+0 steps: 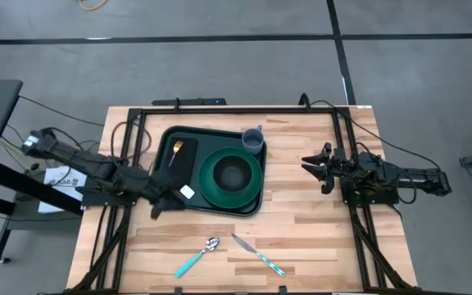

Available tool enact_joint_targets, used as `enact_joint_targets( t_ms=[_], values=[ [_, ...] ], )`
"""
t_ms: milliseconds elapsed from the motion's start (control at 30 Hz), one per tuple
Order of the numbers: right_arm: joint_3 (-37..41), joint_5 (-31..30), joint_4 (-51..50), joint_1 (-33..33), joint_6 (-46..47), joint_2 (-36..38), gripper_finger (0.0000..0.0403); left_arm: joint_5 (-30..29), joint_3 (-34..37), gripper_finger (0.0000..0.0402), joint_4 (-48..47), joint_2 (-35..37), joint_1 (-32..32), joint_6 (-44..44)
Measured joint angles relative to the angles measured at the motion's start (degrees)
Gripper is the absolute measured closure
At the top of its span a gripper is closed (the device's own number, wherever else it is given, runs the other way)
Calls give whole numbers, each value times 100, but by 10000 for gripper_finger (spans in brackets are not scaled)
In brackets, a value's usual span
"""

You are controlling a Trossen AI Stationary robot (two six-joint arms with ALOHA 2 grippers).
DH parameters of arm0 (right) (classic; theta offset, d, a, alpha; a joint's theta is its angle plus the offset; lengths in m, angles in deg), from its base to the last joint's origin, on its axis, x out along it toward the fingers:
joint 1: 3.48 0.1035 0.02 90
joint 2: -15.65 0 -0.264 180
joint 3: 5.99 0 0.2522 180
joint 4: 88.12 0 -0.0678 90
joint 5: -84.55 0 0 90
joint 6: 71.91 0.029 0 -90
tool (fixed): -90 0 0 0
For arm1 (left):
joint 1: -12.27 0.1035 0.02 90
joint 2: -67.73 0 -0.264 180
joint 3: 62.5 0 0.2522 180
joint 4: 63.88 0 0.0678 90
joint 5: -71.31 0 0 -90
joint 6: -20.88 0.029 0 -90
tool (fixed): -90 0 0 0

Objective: Set up tray
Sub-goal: Put the blue spoon on the black tray on top of the napkin

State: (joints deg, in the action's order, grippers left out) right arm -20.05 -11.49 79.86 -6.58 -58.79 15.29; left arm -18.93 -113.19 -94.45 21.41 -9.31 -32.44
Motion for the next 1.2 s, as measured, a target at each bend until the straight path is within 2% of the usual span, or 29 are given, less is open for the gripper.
enact_joint_targets(
  t_ms=[133, 233, 367, 600, 700, 867, 1000, 1200],
  values=[
    [2, 1, 0, -2, 0, 1, 280, 89, -13, 305, 944, -743, -526, -245],
    [2, 1, 0, -1, -1, 2, 280, 145, -211, 305, 887, -1429, -802, -341],
    [2, 2, 0, -2, -2, 2, 280, 149, -873, 305, 296, -2428, -1060, -341],
    [2, 0, 0, -2, -2, 2, 280, -73, -2475, 305, -1837, -4095, -1254, -760],
    [1, 2, 0, -2, -2, 2, 280, -105, -2991, 305, -2450, -4696, -1255, -856],
    [2, 0, 0, -2, -2, 0, 280, 110, -3465, 305, -2554, -5373, -1255, -894],
    [0, 2, 0, -2, 0, 2, 280, 322, -3624, 305, -2565, -5650, -1265, -1233],
    [2, 1, 0, -1, -1, 1, 280, 51, -3654, 305, -2572, -5694, -1460, -2008]
  ],
)
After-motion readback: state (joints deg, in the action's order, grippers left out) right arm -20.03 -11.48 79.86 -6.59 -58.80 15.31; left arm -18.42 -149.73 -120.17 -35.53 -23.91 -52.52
